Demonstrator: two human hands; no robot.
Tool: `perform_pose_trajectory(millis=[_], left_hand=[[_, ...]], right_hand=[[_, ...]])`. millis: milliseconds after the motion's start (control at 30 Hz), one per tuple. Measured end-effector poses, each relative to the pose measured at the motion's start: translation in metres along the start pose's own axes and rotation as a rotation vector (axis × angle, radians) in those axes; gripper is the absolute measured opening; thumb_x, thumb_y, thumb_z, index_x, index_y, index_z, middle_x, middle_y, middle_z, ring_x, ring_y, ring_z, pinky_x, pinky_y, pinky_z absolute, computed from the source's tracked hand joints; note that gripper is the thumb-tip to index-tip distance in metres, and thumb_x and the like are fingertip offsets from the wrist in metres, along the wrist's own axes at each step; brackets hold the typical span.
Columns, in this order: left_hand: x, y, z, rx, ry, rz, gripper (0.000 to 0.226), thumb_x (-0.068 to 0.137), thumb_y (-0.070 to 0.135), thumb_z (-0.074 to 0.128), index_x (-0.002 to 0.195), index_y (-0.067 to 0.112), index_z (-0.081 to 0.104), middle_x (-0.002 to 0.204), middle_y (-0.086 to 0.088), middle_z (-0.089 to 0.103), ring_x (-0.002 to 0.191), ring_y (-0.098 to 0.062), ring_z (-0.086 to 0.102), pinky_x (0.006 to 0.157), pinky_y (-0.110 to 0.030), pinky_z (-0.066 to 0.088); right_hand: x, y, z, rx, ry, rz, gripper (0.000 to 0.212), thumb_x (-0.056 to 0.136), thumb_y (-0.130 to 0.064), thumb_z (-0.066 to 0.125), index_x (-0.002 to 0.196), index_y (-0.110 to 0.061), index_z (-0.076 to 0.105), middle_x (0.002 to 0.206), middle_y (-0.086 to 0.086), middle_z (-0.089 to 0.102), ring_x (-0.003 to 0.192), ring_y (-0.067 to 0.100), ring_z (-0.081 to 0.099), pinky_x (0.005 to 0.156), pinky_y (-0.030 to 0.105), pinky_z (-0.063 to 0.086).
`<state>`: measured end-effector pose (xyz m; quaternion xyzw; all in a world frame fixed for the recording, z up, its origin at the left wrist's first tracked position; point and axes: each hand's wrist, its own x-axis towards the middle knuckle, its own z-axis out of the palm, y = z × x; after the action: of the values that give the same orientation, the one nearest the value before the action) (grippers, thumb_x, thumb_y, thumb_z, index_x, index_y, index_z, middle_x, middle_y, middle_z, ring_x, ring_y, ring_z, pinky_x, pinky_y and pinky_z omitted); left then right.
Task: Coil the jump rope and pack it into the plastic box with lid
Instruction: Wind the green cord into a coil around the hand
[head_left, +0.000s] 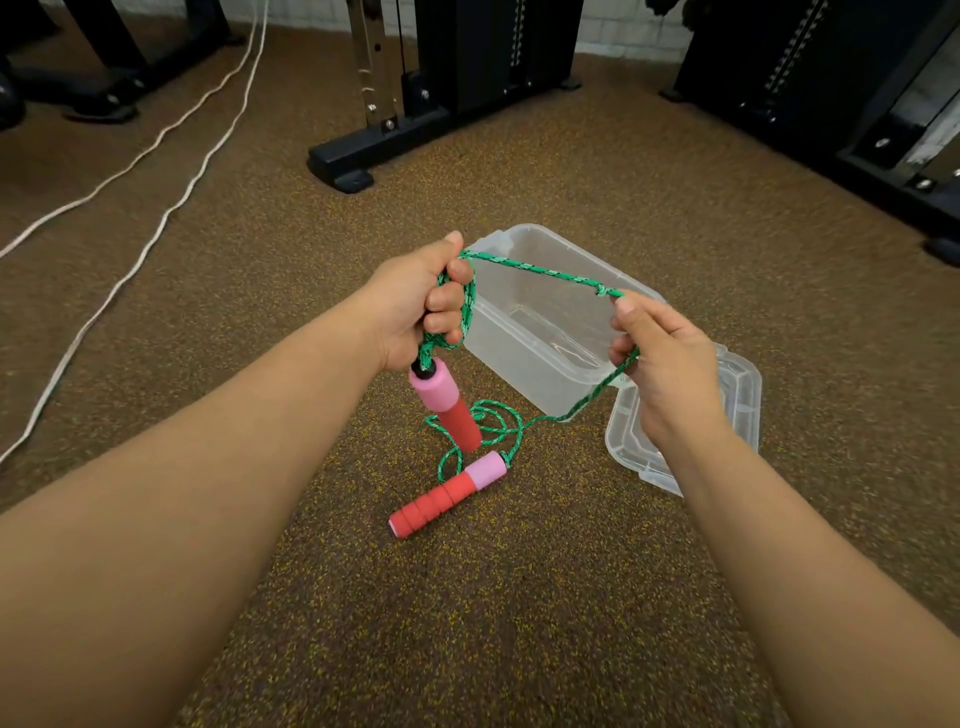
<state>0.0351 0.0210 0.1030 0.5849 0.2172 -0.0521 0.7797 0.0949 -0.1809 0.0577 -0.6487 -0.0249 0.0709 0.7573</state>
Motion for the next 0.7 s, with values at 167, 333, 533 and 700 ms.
perform_pose_trajectory(millis=[167, 333, 533, 700], left_hand=[[0.0, 0.001, -0.001, 0.007, 0.04, 0.012, 0.044, 0.098, 0.046, 0.034, 0.061, 0.024, 0.039, 0.031, 0.01, 0.026, 0.027, -0.006, 0.023, 0.045, -0.023, 0.031], [-0.002, 0.002, -0.005, -0.003, 0.06, 0.038, 0.042, 0.098, 0.046, 0.035, 0.062, 0.024, 0.04, 0.032, 0.01, 0.026, 0.029, -0.007, 0.022, 0.045, -0.023, 0.032], [-0.004, 0.012, 0.004, -0.172, 0.043, 0.079, 0.042, 0.098, 0.046, 0.036, 0.061, 0.025, 0.041, 0.031, 0.009, 0.027, 0.028, -0.007, 0.024, 0.043, -0.019, 0.032], [-0.001, 0.013, 0.009, -0.4, 0.124, 0.134, 0.039, 0.099, 0.041, 0.037, 0.071, 0.022, 0.055, 0.037, 0.011, 0.042, 0.03, -0.005, 0.034, 0.041, -0.016, 0.037]], right_hand=[[-0.006, 0.001, 0.003, -0.224, -0.051, -0.045, 0.032, 0.097, -0.033, 0.047, 0.075, -0.025, 0.068, 0.061, -0.006, 0.048, 0.05, 0.005, 0.038, 0.053, 0.019, 0.035], [-0.004, -0.011, 0.004, -0.04, 0.069, 0.031, 0.04, 0.099, -0.039, 0.038, 0.065, -0.02, 0.05, 0.049, -0.009, 0.031, 0.043, 0.007, 0.023, 0.045, 0.023, 0.02], [-0.006, 0.012, 0.0, -0.456, 0.016, 0.063, 0.046, 0.099, -0.039, 0.035, 0.064, -0.02, 0.058, 0.046, -0.006, 0.039, 0.041, 0.009, 0.032, 0.048, 0.027, 0.023], [-0.023, 0.03, 0.004, -1.01, -0.205, -0.229, 0.035, 0.098, -0.041, 0.039, 0.093, -0.026, 0.07, 0.059, -0.006, 0.059, 0.061, 0.02, 0.054, 0.056, 0.03, 0.035]])
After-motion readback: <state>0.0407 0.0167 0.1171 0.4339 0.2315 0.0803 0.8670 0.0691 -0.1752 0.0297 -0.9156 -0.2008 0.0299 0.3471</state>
